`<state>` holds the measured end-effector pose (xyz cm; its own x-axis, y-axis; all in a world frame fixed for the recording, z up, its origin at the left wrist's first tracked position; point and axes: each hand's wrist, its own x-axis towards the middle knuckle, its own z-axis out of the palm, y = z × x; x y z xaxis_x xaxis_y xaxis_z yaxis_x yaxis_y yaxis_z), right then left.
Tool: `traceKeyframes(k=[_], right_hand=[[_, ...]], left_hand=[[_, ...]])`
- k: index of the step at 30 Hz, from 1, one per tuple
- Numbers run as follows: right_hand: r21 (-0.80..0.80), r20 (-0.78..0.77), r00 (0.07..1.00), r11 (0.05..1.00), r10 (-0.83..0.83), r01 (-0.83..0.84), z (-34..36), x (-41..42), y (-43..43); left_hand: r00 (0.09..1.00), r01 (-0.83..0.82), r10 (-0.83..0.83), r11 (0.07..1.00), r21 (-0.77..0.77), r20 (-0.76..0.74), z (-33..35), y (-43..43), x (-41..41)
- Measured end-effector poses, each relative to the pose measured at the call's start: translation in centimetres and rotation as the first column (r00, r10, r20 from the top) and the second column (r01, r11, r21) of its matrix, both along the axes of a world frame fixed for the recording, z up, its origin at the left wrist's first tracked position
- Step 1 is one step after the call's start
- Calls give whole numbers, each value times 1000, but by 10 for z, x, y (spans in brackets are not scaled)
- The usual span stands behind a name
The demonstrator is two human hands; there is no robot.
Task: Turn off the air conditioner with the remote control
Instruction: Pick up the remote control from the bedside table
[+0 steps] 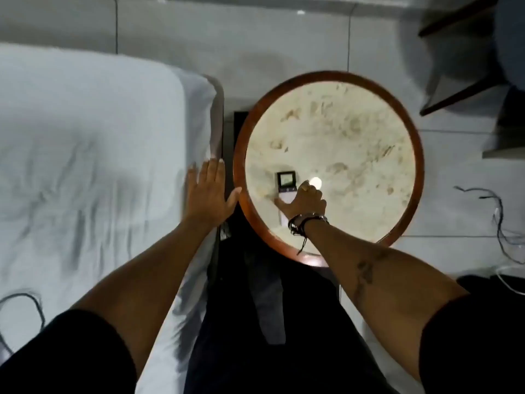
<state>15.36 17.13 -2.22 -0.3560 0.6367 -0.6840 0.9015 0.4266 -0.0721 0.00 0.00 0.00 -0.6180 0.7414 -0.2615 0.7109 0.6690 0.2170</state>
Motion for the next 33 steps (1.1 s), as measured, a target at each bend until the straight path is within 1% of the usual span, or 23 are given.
traceKeyframes(k=[2, 4, 6, 9, 13, 15, 17, 20, 24, 27, 29, 31, 33], right_hand=[[-2, 38, 995, 996, -91, 91, -17, -5, 0], [-10, 72, 989, 991, -132, 133, -32, -7, -1], [1, 96, 988, 993, -117, 118, -41, -6, -4], [5, 109, 988, 994, -110, 110, -55, -11, 2], [-44, 73, 972, 973, -225, 228, -69, -15, 8], [-117, 29, 956, 949, -291, 293, -72, -14, 13], [-183, -10, 948, 933, -318, 311, -67, -12, 17], [-222, -74, 927, 913, -367, 343, -55, -11, 24], [-267, -166, 915, 909, -369, 319, -9, -21, 44], [-282, -302, 881, 917, -364, 282, 39, -42, 67], [-259, -402, 844, 928, -356, 269, 76, -61, 87], [-268, -489, 794, 929, -361, 257, 119, -86, 109], [-315, -580, 708, 912, -404, 262, 171, -112, 129]], left_hand=[[1000, -6, 7, 999, -36, 14, -15, 5, 4], [999, 13, -10, 998, -65, 49, -30, 9, 8], [996, 24, -19, 998, -56, 92, -42, 16, 12], [993, 35, -27, 997, -70, 115, -57, 25, 8], [990, 7, 5, 996, -85, 140, -70, 28, 12], [989, -6, 18, 997, -81, 144, -70, 29, 13], [991, 13, -4, 998, -67, 132, -64, 26, 15], [992, 15, -9, 999, -45, 127, -50, 23, 11], [998, 15, -14, 1000, -17, 68, -8, 36, -9], [999, 34, -34, 998, 52, -6, 39, 57, -36], [996, 56, -49, 993, 100, -73, 78, 74, -56], [984, 102, -75, 982, 160, -163, 121, 91, -79], [960, 162, -108, 966, 201, -257, 169, 105, -103]])
